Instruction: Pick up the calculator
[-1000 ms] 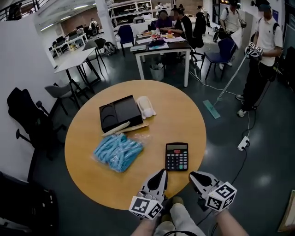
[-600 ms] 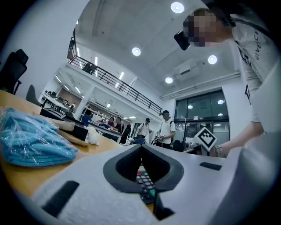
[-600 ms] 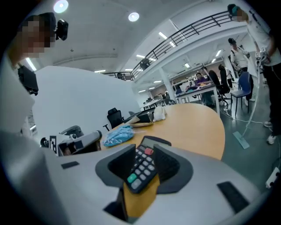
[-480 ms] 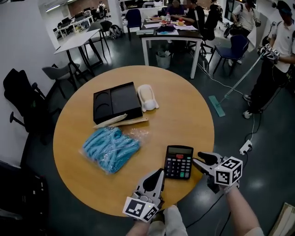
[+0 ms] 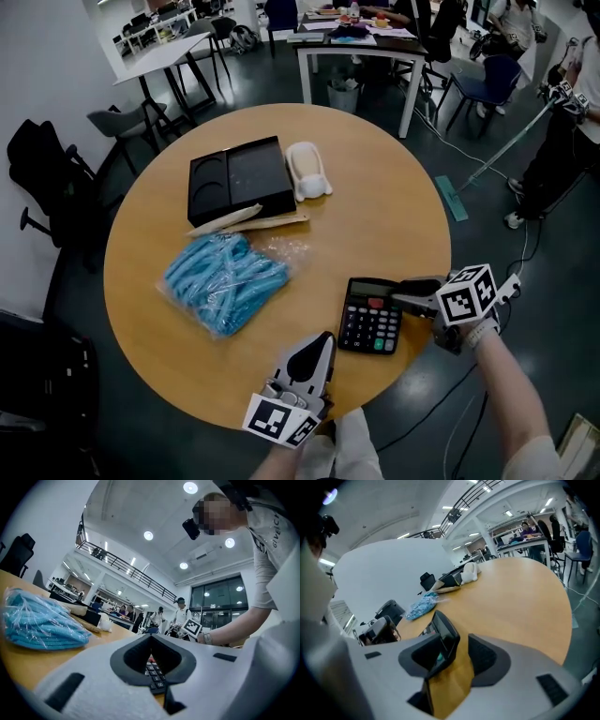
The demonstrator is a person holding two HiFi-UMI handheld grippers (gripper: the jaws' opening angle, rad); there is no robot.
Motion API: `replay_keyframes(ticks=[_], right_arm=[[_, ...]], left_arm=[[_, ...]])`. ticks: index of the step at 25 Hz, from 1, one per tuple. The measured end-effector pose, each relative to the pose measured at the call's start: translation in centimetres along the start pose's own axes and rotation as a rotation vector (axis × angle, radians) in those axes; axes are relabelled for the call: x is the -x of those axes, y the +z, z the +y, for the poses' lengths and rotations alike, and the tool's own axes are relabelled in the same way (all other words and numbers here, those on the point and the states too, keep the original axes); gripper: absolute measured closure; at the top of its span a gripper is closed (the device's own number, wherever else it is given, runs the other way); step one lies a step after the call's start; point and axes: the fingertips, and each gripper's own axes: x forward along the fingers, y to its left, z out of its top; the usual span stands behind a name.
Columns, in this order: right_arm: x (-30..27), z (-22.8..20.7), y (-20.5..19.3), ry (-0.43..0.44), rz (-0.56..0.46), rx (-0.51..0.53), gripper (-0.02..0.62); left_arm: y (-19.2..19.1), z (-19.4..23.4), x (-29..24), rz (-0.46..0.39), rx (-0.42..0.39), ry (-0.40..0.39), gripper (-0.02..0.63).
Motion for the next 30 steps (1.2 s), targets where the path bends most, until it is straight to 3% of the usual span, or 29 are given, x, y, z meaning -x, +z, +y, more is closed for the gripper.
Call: replay_keyframes(ticks=[7,11,16,30], right_arm=[[-1.1,0.9,-0.3,0.099,0.104,-0.051,0.433],[-1.3,2.2,-0.3,0.197,0.116,-0.103,0.493],[-0.6,3.4,-0.4,0.278,0.014,-0.216,0.532],[5.8,7.8,2.6,0.316,-0.252,-0.404,0.535]], left_arm=[[-0.6,-0.2,0.7,0.004,0.023,0.013,0.598],[-0.7,0.1,1.2,0.010,0.031,0.028,0.598],[-0.4,0.5,1.8,0.014,0.032,0.037,0.598],[4.7,0.3,1.6,-0.004,0.001,0.034,0.598]])
